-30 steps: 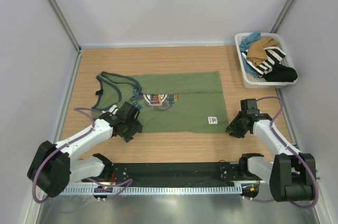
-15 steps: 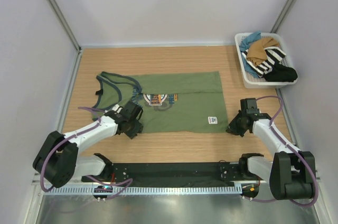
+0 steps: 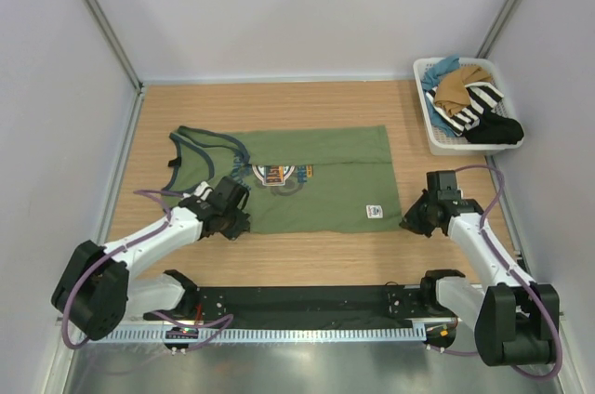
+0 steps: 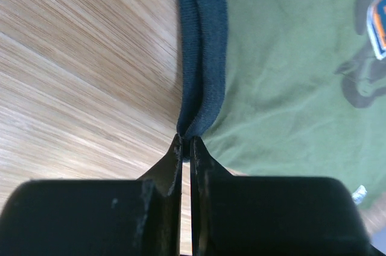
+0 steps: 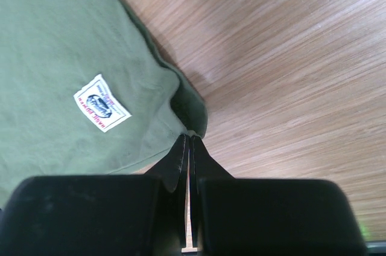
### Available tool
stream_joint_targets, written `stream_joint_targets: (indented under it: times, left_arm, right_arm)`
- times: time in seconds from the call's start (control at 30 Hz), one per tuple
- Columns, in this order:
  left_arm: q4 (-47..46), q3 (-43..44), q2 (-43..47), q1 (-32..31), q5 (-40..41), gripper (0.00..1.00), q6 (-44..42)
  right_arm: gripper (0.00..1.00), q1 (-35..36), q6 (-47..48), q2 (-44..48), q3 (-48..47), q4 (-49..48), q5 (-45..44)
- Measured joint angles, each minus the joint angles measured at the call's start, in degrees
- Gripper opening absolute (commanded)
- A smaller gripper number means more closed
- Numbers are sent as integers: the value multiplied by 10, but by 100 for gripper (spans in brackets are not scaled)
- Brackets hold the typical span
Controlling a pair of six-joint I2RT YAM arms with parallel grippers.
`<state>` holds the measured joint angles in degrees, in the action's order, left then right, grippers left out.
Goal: Fold and stack the tank tops
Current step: Fold the tank top
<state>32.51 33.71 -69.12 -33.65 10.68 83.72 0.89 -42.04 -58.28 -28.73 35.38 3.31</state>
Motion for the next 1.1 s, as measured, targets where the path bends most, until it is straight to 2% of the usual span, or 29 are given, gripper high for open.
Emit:
stream_joint_targets:
  times: [0.3, 0.6, 1.1]
  left_arm:
    - [24, 1, 39, 0, 1, 0, 14]
    - [53, 54, 38, 12, 17, 0, 14]
    - [43, 169, -68, 92, 21, 0, -4]
  right_arm:
    - [1, 0, 5, 11, -42, 21, -1]
    - [1, 0, 30, -52, -106, 20, -2]
    - [1, 0, 45, -191, -238, -19, -11]
